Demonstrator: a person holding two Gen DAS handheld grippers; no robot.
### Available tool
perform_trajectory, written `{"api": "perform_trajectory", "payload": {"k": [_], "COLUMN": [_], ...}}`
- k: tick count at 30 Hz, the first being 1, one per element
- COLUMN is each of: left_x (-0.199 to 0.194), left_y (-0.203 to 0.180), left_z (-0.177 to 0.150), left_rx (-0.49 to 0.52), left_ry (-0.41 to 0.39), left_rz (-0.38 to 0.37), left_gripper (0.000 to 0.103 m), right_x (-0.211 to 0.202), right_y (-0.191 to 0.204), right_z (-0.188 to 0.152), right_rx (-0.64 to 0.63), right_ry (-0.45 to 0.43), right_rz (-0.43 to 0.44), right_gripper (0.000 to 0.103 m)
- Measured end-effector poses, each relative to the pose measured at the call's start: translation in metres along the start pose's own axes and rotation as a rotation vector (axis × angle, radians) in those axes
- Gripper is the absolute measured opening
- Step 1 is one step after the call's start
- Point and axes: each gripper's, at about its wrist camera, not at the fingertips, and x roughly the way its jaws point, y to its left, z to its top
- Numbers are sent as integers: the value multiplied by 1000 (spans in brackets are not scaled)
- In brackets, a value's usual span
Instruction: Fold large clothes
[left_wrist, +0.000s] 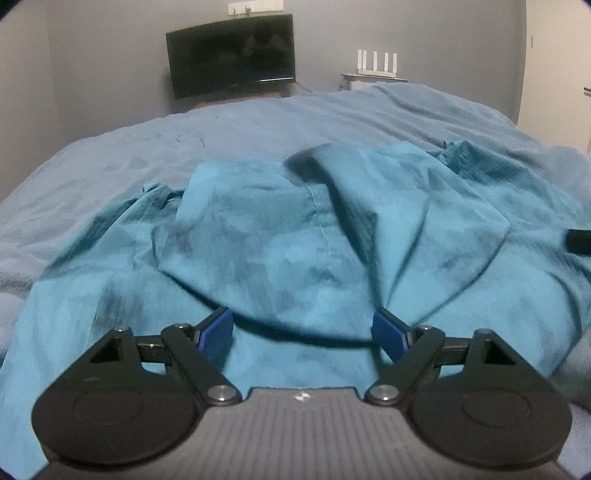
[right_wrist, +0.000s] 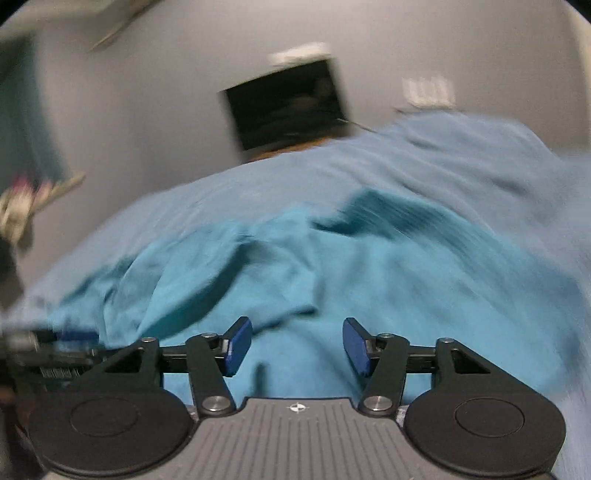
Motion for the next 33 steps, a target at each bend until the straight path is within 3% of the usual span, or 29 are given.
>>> {"api": "perform_trajectory", "payload": {"k": [2,4,9,15,21,24,26,28,31,33], "left_x": [-7,-8,-7,1,7,9,7,-2,-10,-6], "left_y": [-1,-4,-16,-5,1,1,2,1,-14,-30], "left_z": [-2,-7,-15,-23,-25,-25,-23,-19,-16,-18], "left_rx": [15,24,68,34,5,9,-8,-49,-37,34], "left_ry": [-8,-11,-36,-21,-15,-21,-27,-70,-116,-108], "left_rz": [8,-14,-11,-12,-12,-10,-12,-78,-190,-177], "left_gripper": [82,83,83,89,90,91,91,91,91,91], "right_x": [-23,-37,-36,-9,9,24,31,33,34,36], "right_y": [-19,-33,-45,-57,-73,-76,-76,-76,-77,-77], "right_z": [-9,-23,-51,-63,-52,-45,-43,-44,-45,-42], "right_rx": [148,250,319,386,414,405,406,406,423,423], "right_ry": [20,41,104,12,-127,-171,-190,-195,-203,-208], "right_rz": [-16,-35,-75,-44,-47,-95,-116,-132,-129,-129], "right_gripper": [69,70,74,75,76,71,60,49,47,47]}}
